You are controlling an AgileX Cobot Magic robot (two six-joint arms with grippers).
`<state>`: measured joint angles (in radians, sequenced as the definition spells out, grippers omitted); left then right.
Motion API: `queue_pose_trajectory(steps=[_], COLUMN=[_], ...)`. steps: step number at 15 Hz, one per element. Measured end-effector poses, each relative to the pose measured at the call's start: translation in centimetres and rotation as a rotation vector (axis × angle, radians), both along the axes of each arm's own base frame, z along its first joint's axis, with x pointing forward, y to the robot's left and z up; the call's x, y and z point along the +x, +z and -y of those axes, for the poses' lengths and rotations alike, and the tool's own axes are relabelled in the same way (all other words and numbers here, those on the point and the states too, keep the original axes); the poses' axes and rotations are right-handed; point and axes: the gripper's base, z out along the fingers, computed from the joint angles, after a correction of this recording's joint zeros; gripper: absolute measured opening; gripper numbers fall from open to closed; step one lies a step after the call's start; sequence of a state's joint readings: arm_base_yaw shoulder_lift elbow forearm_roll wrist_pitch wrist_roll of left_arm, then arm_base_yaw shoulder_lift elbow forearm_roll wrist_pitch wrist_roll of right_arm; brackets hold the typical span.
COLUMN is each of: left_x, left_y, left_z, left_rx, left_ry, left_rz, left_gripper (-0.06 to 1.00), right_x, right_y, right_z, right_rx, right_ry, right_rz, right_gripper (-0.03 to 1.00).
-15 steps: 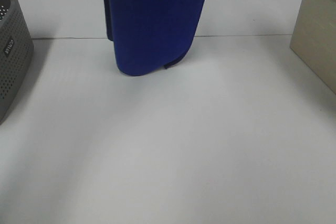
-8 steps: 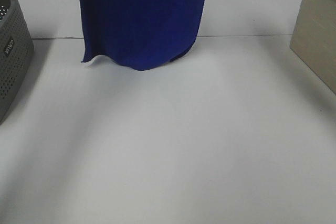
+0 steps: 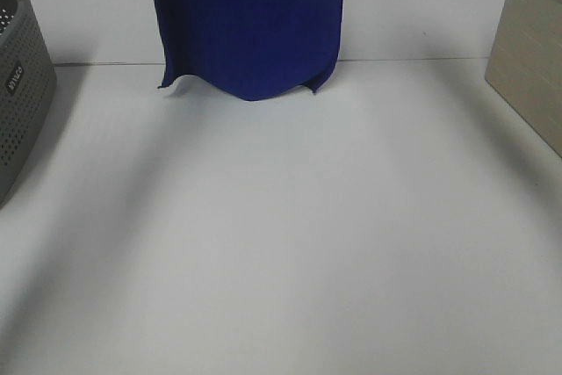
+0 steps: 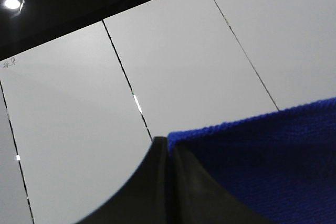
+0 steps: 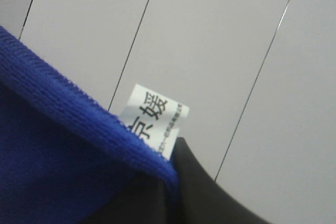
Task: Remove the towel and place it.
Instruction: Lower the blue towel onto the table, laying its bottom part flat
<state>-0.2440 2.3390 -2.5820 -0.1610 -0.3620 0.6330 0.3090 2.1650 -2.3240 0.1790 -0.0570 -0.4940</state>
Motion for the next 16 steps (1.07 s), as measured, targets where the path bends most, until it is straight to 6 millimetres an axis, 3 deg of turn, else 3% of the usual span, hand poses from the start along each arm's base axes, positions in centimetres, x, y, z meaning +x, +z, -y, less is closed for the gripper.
queue_pose_trajectory(steps=[4,9,13,14,15,16], left_x=[1.8,2.0,0.8,-0.1,-0.1,-1.5], left_y=[-2.3,-2.5,-1.3,-1.0,-1.0,-0.4], left_z=[0.1,0.0,-0.2,-0.3,-0.3,-0.5], left_rx=[0.006,0.016,0.045,0.073,0.073,0.105], left_ry=[-0.053,-0.065,-0.083,-0.094,-0.094,-0.105], left_rz=[-0.075,-0.196,-0.411,-0.560,-0.560,-0.711], left_gripper=[0.00,0.00,0.00,0.00,0.00,0.00], right_x=[1.0,1.0,0.2,-1.0,-1.0,-2.6], right_y=[-1.3,-1.8,-1.6,-0.9,-0.9,-0.1], right_z=[0.5,0.3,0.4,0.4,0.4,0.5], right_rx=[-0.005,-0.021,-0.035,-0.031,-0.031,-0.040], right_ry=[-0.015,-0.005,0.031,0.075,0.075,0.128], right_rz=[-0.020,-0.066,-0.196,-0.296,-0.296,-0.409], right_gripper=[0.02,0.02,0.02,0.02,0.02,0.02])
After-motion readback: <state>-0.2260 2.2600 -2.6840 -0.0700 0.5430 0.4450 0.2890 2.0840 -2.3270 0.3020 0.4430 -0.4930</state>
